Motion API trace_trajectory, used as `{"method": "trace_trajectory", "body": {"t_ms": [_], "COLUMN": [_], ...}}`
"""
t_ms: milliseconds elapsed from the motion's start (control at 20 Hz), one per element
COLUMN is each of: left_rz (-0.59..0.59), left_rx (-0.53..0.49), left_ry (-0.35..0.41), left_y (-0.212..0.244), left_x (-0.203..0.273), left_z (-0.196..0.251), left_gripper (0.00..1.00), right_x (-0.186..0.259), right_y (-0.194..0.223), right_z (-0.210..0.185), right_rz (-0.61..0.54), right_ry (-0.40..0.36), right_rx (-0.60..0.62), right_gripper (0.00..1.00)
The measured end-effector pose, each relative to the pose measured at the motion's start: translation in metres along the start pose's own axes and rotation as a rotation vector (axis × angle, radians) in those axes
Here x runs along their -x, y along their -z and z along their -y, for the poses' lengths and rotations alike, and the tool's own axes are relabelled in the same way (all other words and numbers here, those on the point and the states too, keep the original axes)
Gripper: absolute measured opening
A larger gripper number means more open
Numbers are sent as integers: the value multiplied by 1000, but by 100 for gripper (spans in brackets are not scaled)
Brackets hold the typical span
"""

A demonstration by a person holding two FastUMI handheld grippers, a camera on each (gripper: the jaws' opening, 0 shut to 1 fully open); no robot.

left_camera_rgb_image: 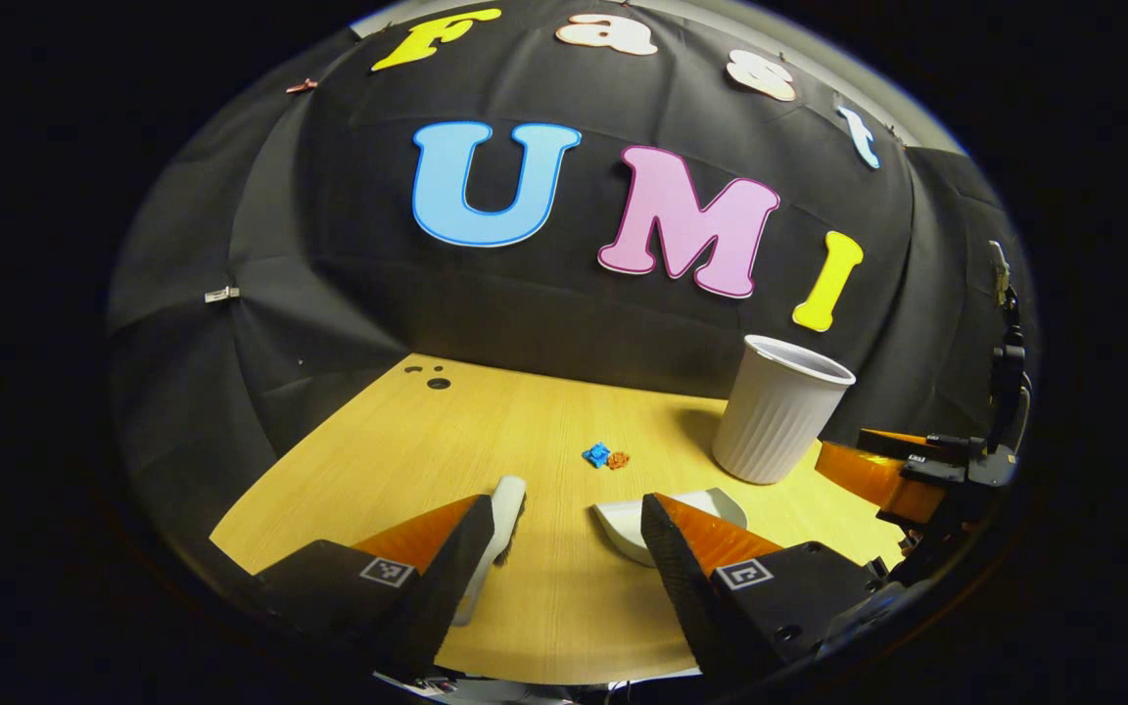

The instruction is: Pick up the small broom and dustpan from the desktop, sweep the trash into the dustpan with the broom, and then empty the trash into the garbage bin.

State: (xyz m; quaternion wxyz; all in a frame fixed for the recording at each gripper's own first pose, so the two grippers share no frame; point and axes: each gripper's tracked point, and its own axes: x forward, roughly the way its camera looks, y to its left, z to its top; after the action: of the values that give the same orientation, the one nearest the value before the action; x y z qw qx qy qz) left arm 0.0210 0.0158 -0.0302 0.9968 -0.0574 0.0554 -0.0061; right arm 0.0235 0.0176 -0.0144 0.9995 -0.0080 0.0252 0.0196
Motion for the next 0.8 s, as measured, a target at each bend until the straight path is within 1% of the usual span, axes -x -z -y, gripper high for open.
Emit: {"method": "trace_trajectory", "body": {"t_ms": [150,350,550,800], "left_rz": [-49,-167,-352,-551], "left_rx": [-9,-27,-37,-90], "left_ry": [-12,-40,-75,-100], "left_y": [9,32,73,113], "left_x": [-11,-35,-63,-98], "left_z": [-13,-33,-52,-71], "left_gripper": [96,96,96,96], "right_x": [-6,-15,-23,-37], "right_y": [4,12,24,42], "right_z": [-2,1,4,13], "right_rz": [-15,-46,-82,-140], "right_ry": [-2,-4,-7,0], "right_rx": [-2,-10,-14,-37], "right_gripper": [98,98,98,98]}}
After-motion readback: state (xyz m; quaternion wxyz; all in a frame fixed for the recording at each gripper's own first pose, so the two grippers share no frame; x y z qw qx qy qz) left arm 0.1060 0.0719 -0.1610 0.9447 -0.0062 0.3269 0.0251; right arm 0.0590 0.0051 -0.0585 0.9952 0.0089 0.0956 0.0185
